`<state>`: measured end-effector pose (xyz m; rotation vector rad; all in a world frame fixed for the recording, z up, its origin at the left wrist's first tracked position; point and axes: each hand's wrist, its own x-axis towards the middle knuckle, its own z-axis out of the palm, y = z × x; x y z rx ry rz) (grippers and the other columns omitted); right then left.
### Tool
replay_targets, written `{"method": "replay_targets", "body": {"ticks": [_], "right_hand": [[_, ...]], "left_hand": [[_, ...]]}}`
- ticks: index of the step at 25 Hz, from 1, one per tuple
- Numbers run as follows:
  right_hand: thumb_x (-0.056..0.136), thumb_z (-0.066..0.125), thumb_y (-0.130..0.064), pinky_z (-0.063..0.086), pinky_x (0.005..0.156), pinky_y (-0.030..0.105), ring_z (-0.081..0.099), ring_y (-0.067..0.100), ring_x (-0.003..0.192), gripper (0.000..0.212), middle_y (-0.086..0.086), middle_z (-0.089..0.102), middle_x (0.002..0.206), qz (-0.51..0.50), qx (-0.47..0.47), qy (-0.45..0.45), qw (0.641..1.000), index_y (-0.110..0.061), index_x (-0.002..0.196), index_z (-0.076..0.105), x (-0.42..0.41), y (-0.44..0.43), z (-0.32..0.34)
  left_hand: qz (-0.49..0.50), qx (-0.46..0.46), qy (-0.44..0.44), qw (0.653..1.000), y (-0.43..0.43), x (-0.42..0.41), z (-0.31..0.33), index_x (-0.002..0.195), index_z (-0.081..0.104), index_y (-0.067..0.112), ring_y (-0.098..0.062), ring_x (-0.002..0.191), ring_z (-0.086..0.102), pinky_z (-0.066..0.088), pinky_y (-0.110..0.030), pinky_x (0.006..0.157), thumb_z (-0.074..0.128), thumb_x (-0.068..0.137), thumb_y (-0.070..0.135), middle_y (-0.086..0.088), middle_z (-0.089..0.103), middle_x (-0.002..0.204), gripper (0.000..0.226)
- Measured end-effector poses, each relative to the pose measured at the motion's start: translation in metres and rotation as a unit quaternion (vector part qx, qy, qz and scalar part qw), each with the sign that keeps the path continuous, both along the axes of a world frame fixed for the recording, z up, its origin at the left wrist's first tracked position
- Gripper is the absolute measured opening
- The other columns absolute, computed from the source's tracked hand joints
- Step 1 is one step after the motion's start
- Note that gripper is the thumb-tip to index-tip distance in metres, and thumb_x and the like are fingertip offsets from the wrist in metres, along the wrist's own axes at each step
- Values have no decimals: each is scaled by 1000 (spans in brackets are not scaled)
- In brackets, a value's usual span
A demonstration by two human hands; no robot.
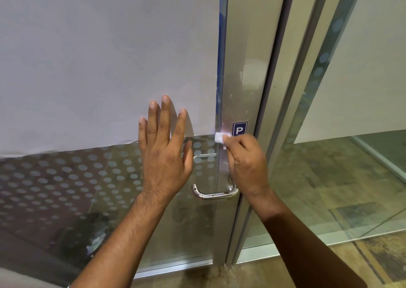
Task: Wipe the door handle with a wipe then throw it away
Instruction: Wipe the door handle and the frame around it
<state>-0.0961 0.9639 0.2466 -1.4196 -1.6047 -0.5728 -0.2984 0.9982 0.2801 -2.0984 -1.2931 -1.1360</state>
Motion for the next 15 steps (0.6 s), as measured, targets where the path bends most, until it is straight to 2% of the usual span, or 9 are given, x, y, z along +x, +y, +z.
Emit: {"method": "replay_targets", "body": {"ticks": [3, 5, 10, 13, 15], "right_hand": [[99, 69, -2, 50, 64, 28, 57, 22, 79, 15, 9, 64, 86, -6, 71, -20, 997, -4, 111, 77, 7, 14, 40], [99, 69, -4, 48, 65, 27, 55, 20, 79, 13, 8, 63, 85, -1, 73, -42, 996, -4, 110, 76, 7, 17, 41], [95, 75, -4, 55, 57, 42, 55, 24, 75, 7, 8, 59, 82, 11, -50, -51, 997, -5, 101, 73, 2, 0, -21], [84, 86, -5, 62, 62, 41, 60, 25, 74, 18, 7, 61, 81, 11, -114, -60, 992, -7, 99, 74, 0, -8, -39], [88, 81, -5, 59, 59, 42, 59, 26, 72, 11, 7, 61, 79, 22, -110, -57, 992, -7, 97, 75, 1, -9, -30]], "left_hand": [[-2, 6, -3, 1000, 2, 0, -2, 167, 32, 14, -41, 166, 8, 12, -62, 133, 63, 96, 28, -22, 16, 177, 78], [-4, 11, -7, 1000, 3, 1, -4, 167, 33, 14, -41, 166, 9, 12, -62, 133, 63, 96, 28, -22, 16, 177, 78], [-8, 20, -8, 1000, 6, 0, -5, 167, 33, 15, -41, 166, 9, 13, -63, 133, 65, 96, 29, -23, 17, 177, 79], [-8, 25, -5, 1000, 8, -1, -6, 167, 32, 15, -40, 166, 8, 12, -61, 133, 64, 97, 31, -22, 16, 177, 79], [-8, 24, -5, 1000, 8, -1, -6, 167, 32, 16, -40, 166, 8, 10, -59, 134, 64, 96, 32, -21, 16, 178, 80]]}}
